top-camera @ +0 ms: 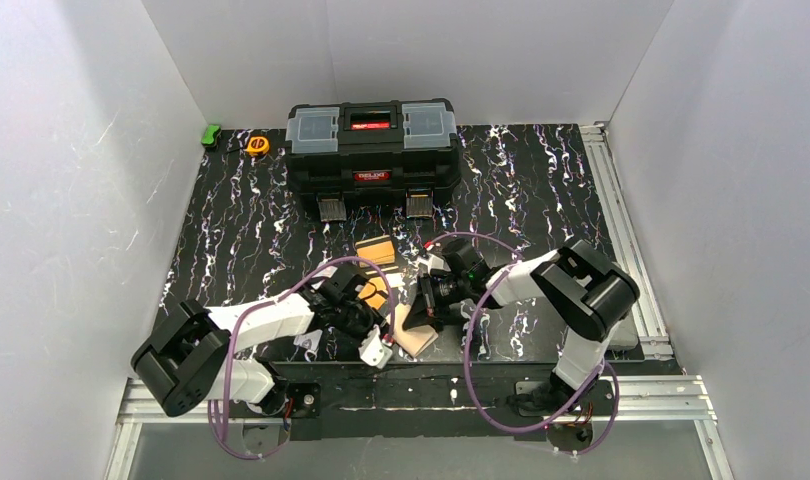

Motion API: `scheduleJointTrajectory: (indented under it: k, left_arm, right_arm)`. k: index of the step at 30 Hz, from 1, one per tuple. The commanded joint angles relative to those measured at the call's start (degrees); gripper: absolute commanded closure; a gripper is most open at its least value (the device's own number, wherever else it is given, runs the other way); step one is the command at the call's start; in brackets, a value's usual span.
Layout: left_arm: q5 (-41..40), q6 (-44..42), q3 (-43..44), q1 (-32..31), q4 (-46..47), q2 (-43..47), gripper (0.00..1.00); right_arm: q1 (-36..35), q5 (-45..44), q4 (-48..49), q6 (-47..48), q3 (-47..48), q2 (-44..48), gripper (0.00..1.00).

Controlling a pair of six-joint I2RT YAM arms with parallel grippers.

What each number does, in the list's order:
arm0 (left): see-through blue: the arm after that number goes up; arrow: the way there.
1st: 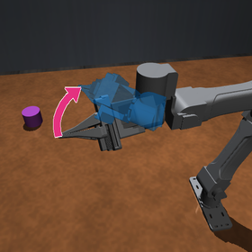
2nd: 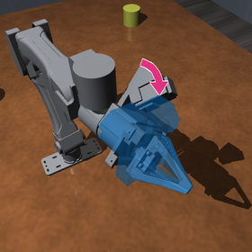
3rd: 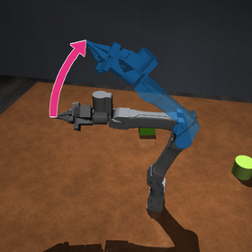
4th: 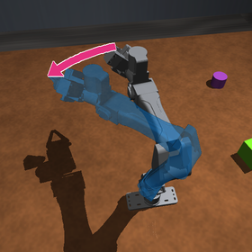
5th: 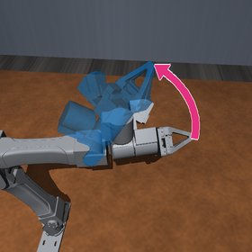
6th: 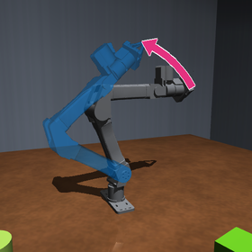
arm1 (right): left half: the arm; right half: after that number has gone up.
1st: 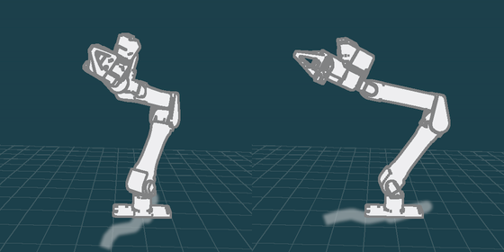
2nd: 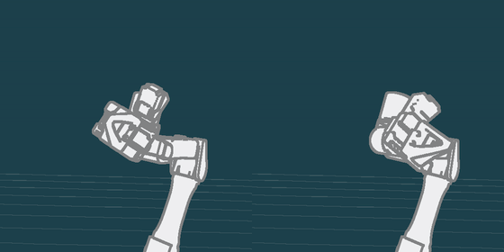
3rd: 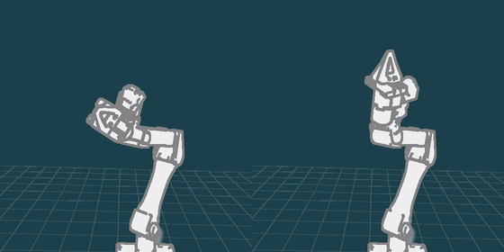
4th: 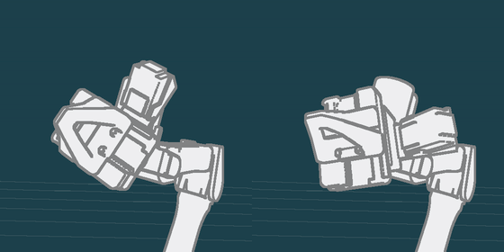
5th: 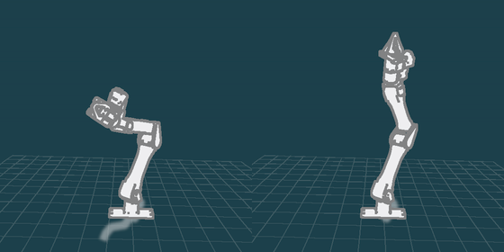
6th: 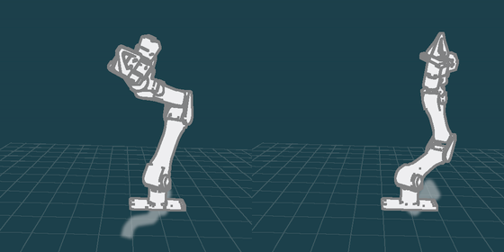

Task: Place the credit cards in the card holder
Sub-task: Close the card holder at the center of the board.

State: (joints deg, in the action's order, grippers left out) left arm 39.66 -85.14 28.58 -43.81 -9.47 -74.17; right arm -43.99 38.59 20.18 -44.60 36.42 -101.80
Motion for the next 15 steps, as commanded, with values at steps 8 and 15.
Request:
scheduleJointTrajectory:
  k: [8, 15]
  left_arm:
    - [-2.75, -2.05, 4.54, 0.02, 0.14, -2.27, 0.72]
    - [-4.75, 0.22, 4.82, 0.00, -3.19, 3.12, 0.70]
  right_arm:
    - [-0.38, -17.46, -11.77, 2.51, -9.73, -4.81, 0.99]
    - [-0.56, -25.21, -16.65, 3.59, -10.13, 14.26, 0.56]
